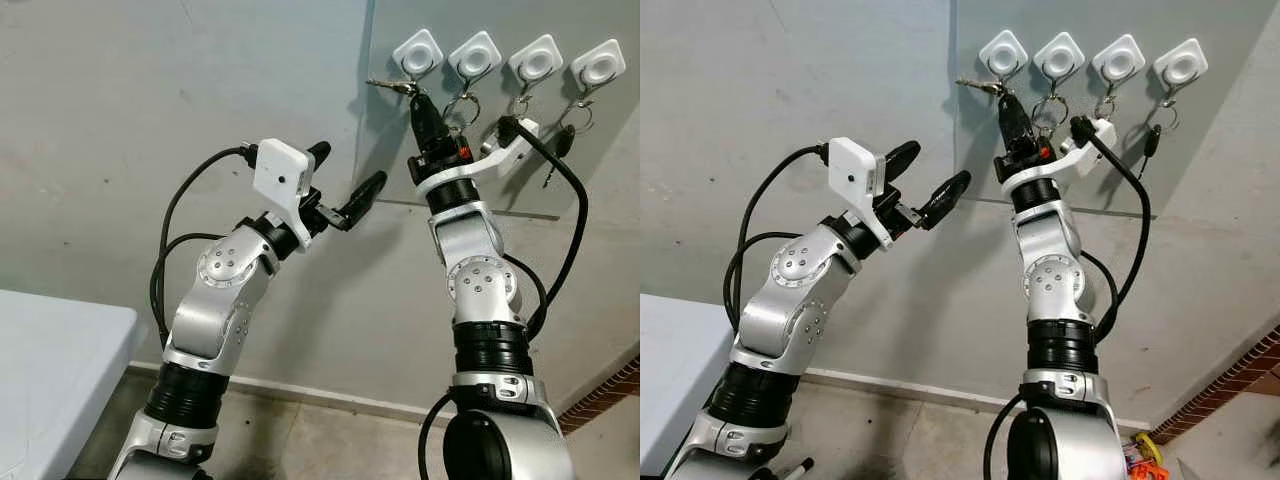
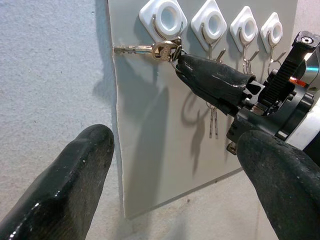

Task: Hang keys on a hook

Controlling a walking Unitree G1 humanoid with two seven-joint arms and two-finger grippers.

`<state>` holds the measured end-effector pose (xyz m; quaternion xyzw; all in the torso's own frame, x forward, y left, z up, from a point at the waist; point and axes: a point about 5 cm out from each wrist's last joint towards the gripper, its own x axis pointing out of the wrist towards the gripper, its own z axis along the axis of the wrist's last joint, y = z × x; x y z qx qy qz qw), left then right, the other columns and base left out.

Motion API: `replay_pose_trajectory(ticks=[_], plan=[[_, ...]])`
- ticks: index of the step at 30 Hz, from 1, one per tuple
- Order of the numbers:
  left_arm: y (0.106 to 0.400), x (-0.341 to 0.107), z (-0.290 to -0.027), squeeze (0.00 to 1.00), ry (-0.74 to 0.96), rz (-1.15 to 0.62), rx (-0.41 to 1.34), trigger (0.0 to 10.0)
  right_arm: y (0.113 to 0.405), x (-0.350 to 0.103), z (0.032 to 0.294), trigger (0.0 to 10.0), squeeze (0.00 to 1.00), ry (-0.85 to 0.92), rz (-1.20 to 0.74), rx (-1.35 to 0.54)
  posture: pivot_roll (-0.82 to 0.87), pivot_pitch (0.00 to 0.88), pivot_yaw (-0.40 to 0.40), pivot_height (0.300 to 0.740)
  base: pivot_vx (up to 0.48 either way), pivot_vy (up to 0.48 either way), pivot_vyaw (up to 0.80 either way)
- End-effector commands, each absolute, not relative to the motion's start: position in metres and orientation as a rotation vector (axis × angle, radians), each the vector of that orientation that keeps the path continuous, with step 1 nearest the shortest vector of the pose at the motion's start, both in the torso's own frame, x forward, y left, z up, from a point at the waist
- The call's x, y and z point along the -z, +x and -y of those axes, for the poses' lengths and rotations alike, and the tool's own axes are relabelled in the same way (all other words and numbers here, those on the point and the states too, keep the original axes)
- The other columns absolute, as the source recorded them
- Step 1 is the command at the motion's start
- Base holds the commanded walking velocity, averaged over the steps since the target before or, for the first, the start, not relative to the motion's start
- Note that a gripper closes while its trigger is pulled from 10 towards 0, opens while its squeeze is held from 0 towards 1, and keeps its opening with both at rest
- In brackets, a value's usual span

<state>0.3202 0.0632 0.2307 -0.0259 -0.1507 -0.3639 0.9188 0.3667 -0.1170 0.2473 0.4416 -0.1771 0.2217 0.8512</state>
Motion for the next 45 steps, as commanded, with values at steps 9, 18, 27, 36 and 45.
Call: replay_pose_trajectory(ticks=[9,18,27,36,45], plan=[[0.319,-0.236,-0.065,0.00,-0.052,0.324,0.744,10.0,0.368,-0.260,0.110,10.0,1.00,0.898,0.391,-0.527,-0.02,0.000,0.038,0.740,0.000,0.000,0.00],[0.321,-0.237,-0.066,0.00,-0.057,0.323,0.735,10.0,0.369,-0.257,0.112,10.0,1.00,0.917,0.386,-0.525,-0.02,0.000,0.037,0.740,0.000,0.000,0.00],[0.321,-0.237,-0.066,0.00,-0.057,0.322,0.737,10.0,0.370,-0.255,0.113,10.0,0.00,0.913,0.378,-0.502,-0.02,0.000,0.039,0.740,0.000,0.000,0.00],[0.321,-0.237,-0.066,0.00,-0.057,0.321,0.735,10.0,0.366,-0.254,0.115,10.0,0.00,0.882,0.424,-0.508,-0.02,0.000,0.041,0.740,0.000,0.000,0.00],[0.320,-0.233,-0.068,0.00,-0.053,0.320,0.701,10.0,0.344,-0.225,0.105,10.0,0.00,0.598,0.377,-0.584,-0.02,0.000,0.035,0.740,0.000,0.000,0.00]])
